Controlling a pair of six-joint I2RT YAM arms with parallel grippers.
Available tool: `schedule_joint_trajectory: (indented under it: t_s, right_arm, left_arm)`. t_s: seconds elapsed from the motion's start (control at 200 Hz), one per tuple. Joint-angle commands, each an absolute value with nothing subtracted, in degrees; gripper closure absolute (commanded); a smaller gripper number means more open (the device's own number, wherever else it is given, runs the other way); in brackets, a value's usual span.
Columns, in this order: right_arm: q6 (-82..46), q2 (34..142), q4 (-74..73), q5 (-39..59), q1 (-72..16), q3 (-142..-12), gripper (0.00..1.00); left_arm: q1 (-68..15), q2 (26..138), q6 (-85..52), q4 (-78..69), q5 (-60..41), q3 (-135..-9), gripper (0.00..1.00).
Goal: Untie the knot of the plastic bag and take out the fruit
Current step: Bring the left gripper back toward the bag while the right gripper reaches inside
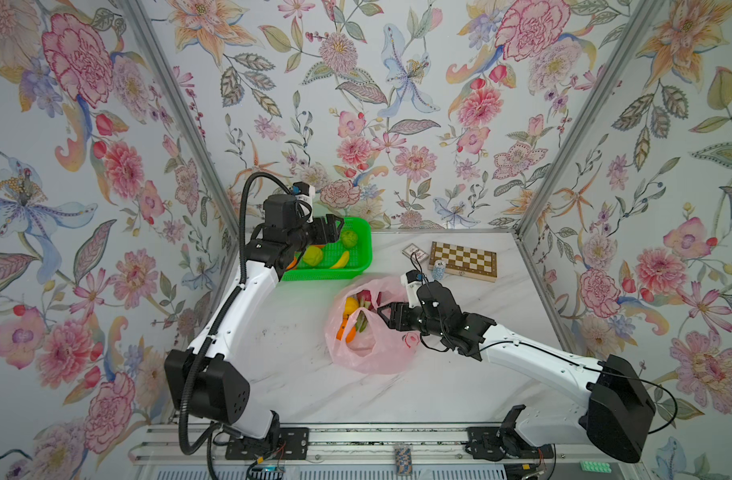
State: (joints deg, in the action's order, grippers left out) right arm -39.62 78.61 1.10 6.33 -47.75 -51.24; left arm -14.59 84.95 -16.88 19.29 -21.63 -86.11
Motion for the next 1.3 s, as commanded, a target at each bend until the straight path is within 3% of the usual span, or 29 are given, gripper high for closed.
schedule_joint_trajectory:
  t_s: [0.0,0.13,0.445,0.605,0.866,1.016,1.126,1.296]
  right_arm:
    - [-39.03,81.87,-1.71,12.04,-48.01,-52.02,0.4]
    - [-38.23,87.01,-4.31,15.66,-49.98,-52.22,0.48]
    - [-31.55,93.8,-2.2,16.0,-55.11,-50.12,0.48]
    - [-31.13,91.01,-2.15,13.11,-54.39,-50.13,0.39]
    - [-36.55,88.96,-6.72,13.23,-51.47,-51.78,0.19]
    - [-41.84,87.77,-15.86,12.01,-49.62,-49.12,0.17]
    - [-45.58,86.82,-23.17,10.25,-47.85,-45.8,0.2]
    - [-45.25,87.77,-20.5,8.37,-46.65,-45.35,0.43]
  left_arm:
    - [-17.08,78.79,-17.68,18.46,-18.6,-80.38,0.15]
    - [-19.7,73.81,-17.6,18.46,-14.62,-72.85,0.14]
    - [-23.77,68.73,-18.82,22.47,-11.18,-60.2,0.08]
    - [-25.28,68.16,-20.55,23.48,-11.92,-56.37,0.08]
    - [-26.85,67.42,-20.79,26.5,-7.8,-53.84,0.18]
    - [-26.94,65.36,-20.38,26.1,-5.13,-51.88,0.27]
    - [-26.96,64.37,-20.87,25.53,-4.7,-50.56,0.33]
    - [-26.96,63.9,-21.4,25.38,-4.77,-49.88,0.38]
